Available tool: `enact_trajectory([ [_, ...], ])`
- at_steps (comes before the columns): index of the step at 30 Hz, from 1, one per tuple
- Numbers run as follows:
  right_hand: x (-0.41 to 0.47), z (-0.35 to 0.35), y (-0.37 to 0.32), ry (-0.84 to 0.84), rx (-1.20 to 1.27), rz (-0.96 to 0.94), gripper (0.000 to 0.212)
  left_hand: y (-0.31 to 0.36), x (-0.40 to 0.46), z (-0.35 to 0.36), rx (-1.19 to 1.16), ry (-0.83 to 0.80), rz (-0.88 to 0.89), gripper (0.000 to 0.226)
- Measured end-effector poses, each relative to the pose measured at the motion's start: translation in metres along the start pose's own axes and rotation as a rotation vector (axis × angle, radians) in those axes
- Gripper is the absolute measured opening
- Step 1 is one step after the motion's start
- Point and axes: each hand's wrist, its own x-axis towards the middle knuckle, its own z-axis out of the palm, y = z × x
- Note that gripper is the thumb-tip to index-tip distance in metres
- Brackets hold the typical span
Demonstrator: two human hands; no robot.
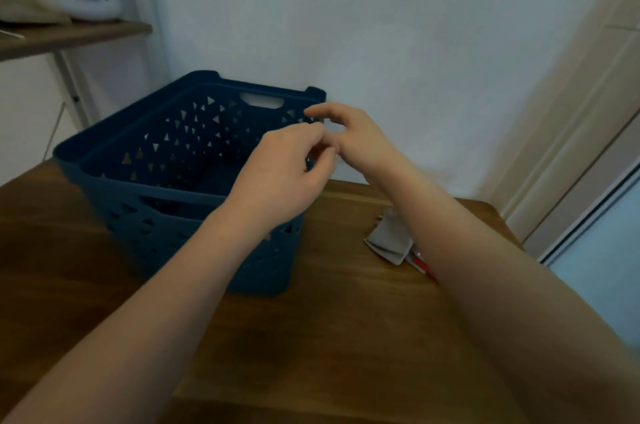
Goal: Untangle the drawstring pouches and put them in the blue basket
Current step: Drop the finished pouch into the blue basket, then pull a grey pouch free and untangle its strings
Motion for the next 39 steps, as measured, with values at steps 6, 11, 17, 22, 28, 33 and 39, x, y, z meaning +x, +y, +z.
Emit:
enact_trajectory([
  [6, -0.016, -0.038, 0.069, 0.256, -0.091, 0.235, 0.018, 0.026, 0.017, 0.019, 0.004, 0.038, -0.012, 0.022],
  [11, -0.043, -0.058, 0.149, 0.2, -0.415, 0.458, 0.021, 0.047, 0.018, 0.082, 0.038, -0.129, -0.022, 0.024],
  [17, -0.06, -0.061, 0.199, 0.075, -0.57, 0.488, 0.046, 0.017, 0.03, 0.164, 0.042, -0.459, -0.3, 0.028],
  [22, -0.063, -0.062, 0.2, 0.214, -0.713, 0.329, 0.015, -0.015, 0.032, 0.193, 0.053, -0.447, -0.497, 0.043],
  [28, -0.078, -0.075, 0.168, 0.183, -0.296, 0.099, 0.012, -0.015, 0.033, 0.169, 0.094, -0.289, -0.113, 0.063],
  [33, -0.085, -0.09, 0.131, 0.072, -0.128, -0.04, 0.022, -0.005, 0.036, 0.144, 0.294, -0.312, 0.121, 0.027],
  [39, -0.094, -0.101, 0.114, -0.028, -0.371, 0.031, 0.025, -0.005, 0.021, 0.129, 0.153, -0.266, -0.015, 0.034],
])
